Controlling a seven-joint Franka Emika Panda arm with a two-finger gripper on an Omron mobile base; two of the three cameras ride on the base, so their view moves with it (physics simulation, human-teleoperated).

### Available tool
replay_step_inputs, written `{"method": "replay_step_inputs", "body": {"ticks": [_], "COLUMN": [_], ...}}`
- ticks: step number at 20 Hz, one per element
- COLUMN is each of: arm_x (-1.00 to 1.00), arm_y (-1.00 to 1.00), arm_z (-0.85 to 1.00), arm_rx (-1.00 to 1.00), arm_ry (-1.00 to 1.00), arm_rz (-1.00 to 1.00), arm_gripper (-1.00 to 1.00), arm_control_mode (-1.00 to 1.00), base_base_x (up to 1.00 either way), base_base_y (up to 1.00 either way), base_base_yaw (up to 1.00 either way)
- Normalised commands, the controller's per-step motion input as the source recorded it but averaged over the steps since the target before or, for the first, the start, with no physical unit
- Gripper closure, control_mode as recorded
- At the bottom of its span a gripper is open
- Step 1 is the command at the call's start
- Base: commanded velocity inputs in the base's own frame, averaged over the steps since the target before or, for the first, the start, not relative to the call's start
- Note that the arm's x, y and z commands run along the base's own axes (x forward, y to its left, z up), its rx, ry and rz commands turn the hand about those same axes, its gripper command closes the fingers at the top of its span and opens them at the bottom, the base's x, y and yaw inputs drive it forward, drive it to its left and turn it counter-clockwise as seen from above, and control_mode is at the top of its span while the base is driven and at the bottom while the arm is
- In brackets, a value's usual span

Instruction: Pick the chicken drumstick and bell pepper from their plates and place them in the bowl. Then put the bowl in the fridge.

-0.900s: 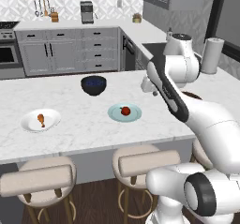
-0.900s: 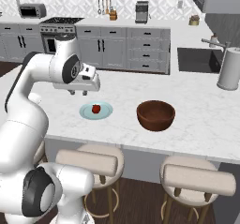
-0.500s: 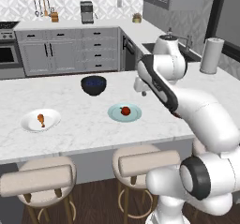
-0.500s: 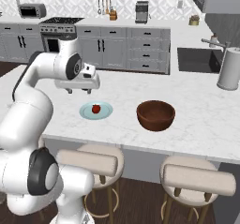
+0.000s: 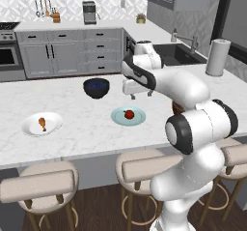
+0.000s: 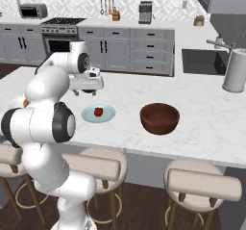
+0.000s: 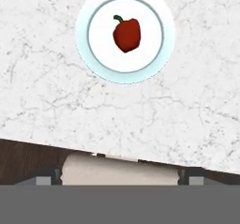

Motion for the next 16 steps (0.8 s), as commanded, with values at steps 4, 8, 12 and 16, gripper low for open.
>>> {"method": "replay_step_inputs", "body": {"ticks": [4, 8, 12, 16], "arm_x": [0.71, 0.72, 0.52, 0.36], "arm_y": [0.02, 0.00, 0.00, 0.15], "arm_z": [-0.58, -0.66, -0.61, -0.68], "arm_rx": [0.10, -0.05, -0.10, -0.03], "arm_ry": [0.02, 0.03, -0.06, -0.05], "arm_rz": [0.00, 0.00, 0.00, 0.00], "arm_gripper": [-1.00, -1.00, -1.00, -1.00], "arm_control_mode": [-1.00, -1.00, -1.00, -1.00], "base_base_x": [0.00, 0.00, 0.00, 0.00], "base_base_y": [0.00, 0.00, 0.00, 0.00], "base_base_yaw": [0.00, 0.00, 0.00, 0.00]}}
